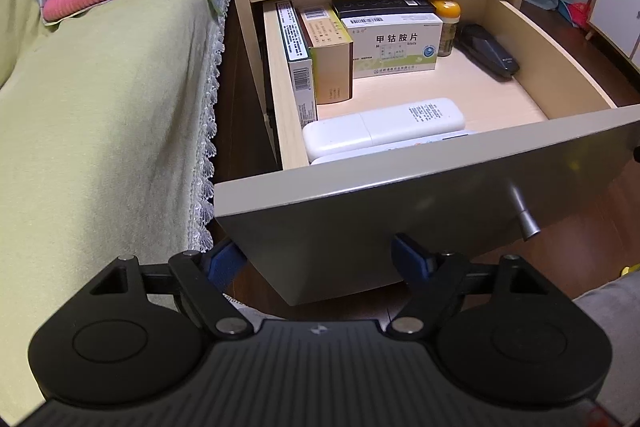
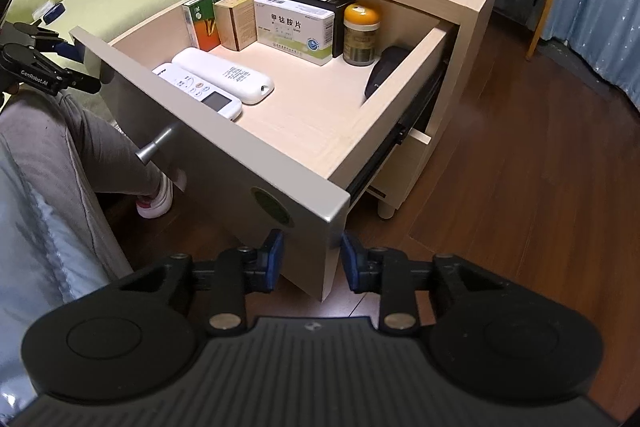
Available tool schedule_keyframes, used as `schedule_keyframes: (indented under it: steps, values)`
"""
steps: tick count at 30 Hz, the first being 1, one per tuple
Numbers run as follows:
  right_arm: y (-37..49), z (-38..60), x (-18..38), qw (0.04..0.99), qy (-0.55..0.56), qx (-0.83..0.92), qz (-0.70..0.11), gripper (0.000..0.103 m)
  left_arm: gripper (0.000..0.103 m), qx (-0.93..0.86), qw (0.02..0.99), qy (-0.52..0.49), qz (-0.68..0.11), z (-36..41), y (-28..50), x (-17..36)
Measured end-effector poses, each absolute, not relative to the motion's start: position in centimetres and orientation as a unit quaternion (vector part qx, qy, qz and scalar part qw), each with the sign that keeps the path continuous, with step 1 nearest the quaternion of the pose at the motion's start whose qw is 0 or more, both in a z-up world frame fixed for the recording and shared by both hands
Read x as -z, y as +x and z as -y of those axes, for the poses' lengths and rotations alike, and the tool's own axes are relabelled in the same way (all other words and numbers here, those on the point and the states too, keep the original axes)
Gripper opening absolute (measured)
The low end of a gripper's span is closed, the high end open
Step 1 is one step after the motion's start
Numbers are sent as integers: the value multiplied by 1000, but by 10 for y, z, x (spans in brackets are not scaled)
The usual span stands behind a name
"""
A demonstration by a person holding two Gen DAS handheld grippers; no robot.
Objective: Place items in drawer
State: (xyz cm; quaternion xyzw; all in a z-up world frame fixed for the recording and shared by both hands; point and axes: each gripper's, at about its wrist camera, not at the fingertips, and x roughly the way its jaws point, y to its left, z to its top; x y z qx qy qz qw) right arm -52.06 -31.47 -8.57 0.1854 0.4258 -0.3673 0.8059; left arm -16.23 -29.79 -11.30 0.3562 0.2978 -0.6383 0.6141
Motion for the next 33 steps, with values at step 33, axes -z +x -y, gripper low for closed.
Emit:
schedule_keyframes:
  steps: [33]
  values:
    - [-524, 309, 87, 808, 183, 384, -408, 28, 79, 636, 619, 354, -295, 302, -163, 115]
